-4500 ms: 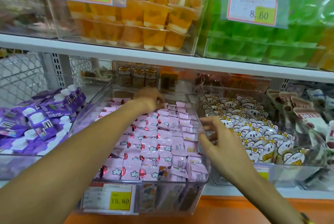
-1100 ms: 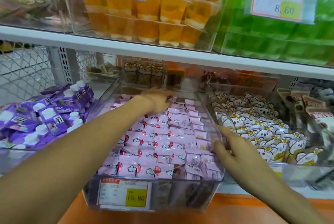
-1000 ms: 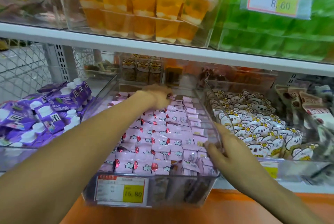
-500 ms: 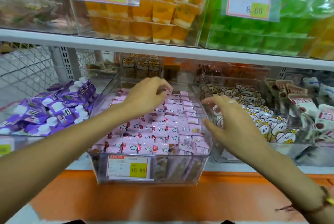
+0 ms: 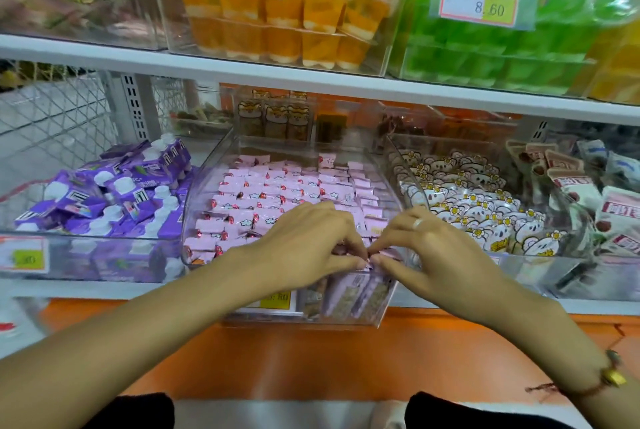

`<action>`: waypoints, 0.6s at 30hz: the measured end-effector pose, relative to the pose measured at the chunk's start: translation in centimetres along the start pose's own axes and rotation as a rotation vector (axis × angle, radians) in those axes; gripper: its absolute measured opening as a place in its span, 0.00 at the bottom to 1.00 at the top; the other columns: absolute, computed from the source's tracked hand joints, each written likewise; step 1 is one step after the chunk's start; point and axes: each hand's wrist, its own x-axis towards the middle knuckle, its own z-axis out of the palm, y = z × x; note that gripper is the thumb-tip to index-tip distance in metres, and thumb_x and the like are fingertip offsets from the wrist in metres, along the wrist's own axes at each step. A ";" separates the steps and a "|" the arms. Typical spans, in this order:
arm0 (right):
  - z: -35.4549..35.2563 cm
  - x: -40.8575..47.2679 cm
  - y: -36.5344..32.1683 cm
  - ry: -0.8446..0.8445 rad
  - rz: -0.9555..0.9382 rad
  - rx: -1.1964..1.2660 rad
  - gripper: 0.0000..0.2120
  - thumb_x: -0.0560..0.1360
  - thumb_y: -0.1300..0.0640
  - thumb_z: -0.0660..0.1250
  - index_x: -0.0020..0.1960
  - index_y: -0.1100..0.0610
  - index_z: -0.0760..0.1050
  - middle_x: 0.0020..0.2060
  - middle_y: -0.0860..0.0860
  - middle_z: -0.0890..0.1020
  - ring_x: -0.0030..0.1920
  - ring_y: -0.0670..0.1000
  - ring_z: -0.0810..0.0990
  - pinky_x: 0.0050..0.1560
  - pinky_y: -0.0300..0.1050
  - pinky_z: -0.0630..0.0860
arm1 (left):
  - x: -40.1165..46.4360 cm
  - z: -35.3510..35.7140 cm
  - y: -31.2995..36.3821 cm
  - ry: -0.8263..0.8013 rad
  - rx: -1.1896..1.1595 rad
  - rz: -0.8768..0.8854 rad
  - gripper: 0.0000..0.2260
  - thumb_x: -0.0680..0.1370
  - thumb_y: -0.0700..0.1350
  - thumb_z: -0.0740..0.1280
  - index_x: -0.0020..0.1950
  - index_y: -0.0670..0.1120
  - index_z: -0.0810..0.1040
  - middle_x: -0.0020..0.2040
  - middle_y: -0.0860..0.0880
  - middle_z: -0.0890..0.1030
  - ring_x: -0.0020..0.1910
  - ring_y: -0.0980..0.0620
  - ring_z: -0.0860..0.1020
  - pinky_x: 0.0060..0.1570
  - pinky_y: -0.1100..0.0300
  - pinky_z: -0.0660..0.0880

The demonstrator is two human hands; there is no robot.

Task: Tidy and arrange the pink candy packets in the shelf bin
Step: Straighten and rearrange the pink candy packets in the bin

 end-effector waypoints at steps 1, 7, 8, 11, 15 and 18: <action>-0.1 -0.1 0.1 -0.011 0.000 0.021 0.12 0.76 0.44 0.62 0.52 0.47 0.81 0.44 0.43 0.79 0.51 0.44 0.70 0.44 0.41 0.69 | 0.1 -0.2 0.0 0.004 0.030 0.009 0.10 0.75 0.59 0.66 0.52 0.58 0.82 0.42 0.56 0.79 0.44 0.55 0.69 0.43 0.56 0.67; 0.0 -0.4 0.1 0.006 0.018 -0.026 0.13 0.76 0.44 0.61 0.54 0.46 0.80 0.45 0.42 0.77 0.52 0.42 0.69 0.40 0.37 0.64 | -0.3 0.6 0.5 0.119 0.356 0.189 0.10 0.82 0.53 0.56 0.54 0.52 0.74 0.50 0.55 0.77 0.51 0.51 0.71 0.45 0.59 0.55; 0.1 -0.4 0.0 0.009 0.019 -0.047 0.13 0.77 0.43 0.60 0.55 0.46 0.80 0.45 0.42 0.77 0.53 0.41 0.68 0.39 0.36 0.61 | -0.6 0.6 0.5 0.162 0.296 0.157 0.10 0.82 0.53 0.55 0.54 0.51 0.74 0.51 0.55 0.77 0.52 0.52 0.71 0.47 0.59 0.58; 0.1 -0.5 -0.7 0.049 0.033 0.008 0.22 0.78 0.39 0.49 0.53 0.47 0.79 0.43 0.43 0.77 0.50 0.41 0.68 0.37 0.33 0.62 | -1.5 -0.1 0.1 0.296 0.058 -0.024 0.11 0.82 0.54 0.54 0.55 0.53 0.73 0.53 0.57 0.78 0.52 0.55 0.74 0.50 0.59 0.67; 0.2 0.2 -2.4 0.219 0.106 0.089 0.29 0.76 0.34 0.44 0.63 0.49 0.73 0.53 0.43 0.77 0.57 0.45 0.70 0.53 0.39 0.65 | -1.9 -1.2 -0.5 0.548 -0.356 -0.268 0.08 0.81 0.52 0.59 0.51 0.51 0.76 0.46 0.57 0.82 0.45 0.59 0.79 0.45 0.59 0.75; 0.5 1.0 -4.1 0.280 0.187 0.346 0.29 0.73 0.33 0.56 0.69 0.46 0.65 0.52 0.37 0.74 0.54 0.39 0.71 0.50 0.35 0.67 | -1.6 -1.7 -1.1 0.652 -0.840 -0.428 0.07 0.81 0.47 0.60 0.51 0.48 0.78 0.46 0.54 0.83 0.43 0.58 0.82 0.38 0.70 0.76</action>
